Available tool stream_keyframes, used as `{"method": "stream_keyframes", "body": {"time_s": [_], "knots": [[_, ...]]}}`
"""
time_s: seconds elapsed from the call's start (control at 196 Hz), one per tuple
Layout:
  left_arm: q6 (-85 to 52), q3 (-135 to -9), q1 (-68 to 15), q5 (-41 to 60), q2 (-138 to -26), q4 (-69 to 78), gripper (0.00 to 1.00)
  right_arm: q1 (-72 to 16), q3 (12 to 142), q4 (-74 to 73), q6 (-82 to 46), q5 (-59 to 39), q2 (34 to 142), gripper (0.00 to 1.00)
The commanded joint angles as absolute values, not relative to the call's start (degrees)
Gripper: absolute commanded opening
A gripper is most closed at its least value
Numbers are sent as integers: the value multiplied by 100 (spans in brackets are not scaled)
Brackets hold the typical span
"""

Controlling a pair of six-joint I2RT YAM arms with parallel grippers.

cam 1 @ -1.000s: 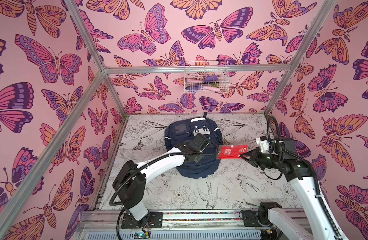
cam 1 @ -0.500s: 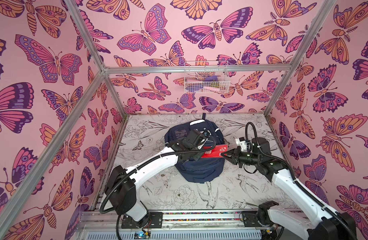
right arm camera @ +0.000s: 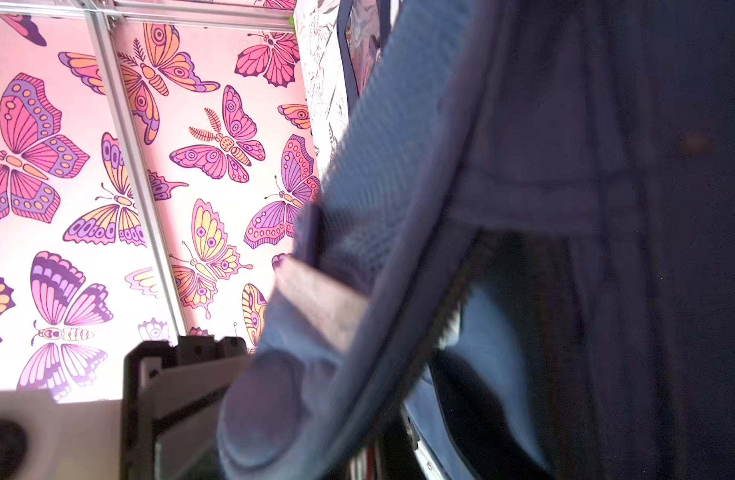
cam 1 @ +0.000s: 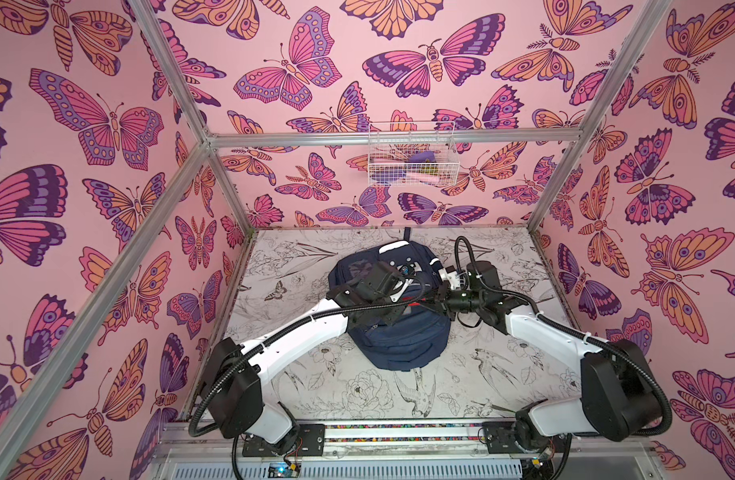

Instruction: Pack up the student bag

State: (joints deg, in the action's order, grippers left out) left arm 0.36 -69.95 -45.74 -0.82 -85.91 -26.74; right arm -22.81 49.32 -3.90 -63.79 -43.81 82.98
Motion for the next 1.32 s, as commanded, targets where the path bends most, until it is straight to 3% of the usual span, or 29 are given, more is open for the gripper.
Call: {"method": "stream_keyframes", "body": {"time_s": [0.0, 0.184, 0.332, 0.5, 0.592, 0.684, 0.75, 0.853, 1.087, 1.24, 1.317], "knots": [[-181, -6790, -4579, 412, -8280, -2389, 0, -2304, 5483, -131, -5997, -4280, 8558, 0], [-354, -6512, -4579, 710, -8194, -2166, 0, -2314, 5926, 440, -5765, -4225, 8966, 3], [-571, -6394, -4562, 654, -8246, -2152, 0, -2313, 6474, 1702, -5037, -3583, 9153, 42], [-760, -6348, -4502, 812, -8258, -2076, 0, -2313, 6748, 2823, -4459, -2590, 8687, 56], [-821, -6345, -4470, 843, -8249, -2014, 0, -2326, 6719, 3201, -4329, -2202, 8426, 54], [-874, -6350, -4415, 877, -8256, -1963, 0, -2346, 6520, 3132, -4370, -2141, 8239, 39], [-942, -6356, -4365, 971, -8260, -1936, 0, -2417, 6427, 3028, -4412, -2256, 8209, 17], [-917, -6370, -4333, 1130, -8255, -1907, 0, -2695, 6368, 2910, -4357, -2089, 8207, 8], [-1009, -6331, -4182, 1615, -8210, -1903, 1, -2852, 6256, 2126, -4521, -2087, 8598, 7], [-1510, -6134, -4001, 1919, -8038, -1750, 26, -2804, 6739, 2441, -4262, -1976, 8965, 12], [-1705, -6026, -3934, 2081, -7877, -1665, 43, -2803, 6767, 2543, -4148, -1751, 8965, 29]]}}
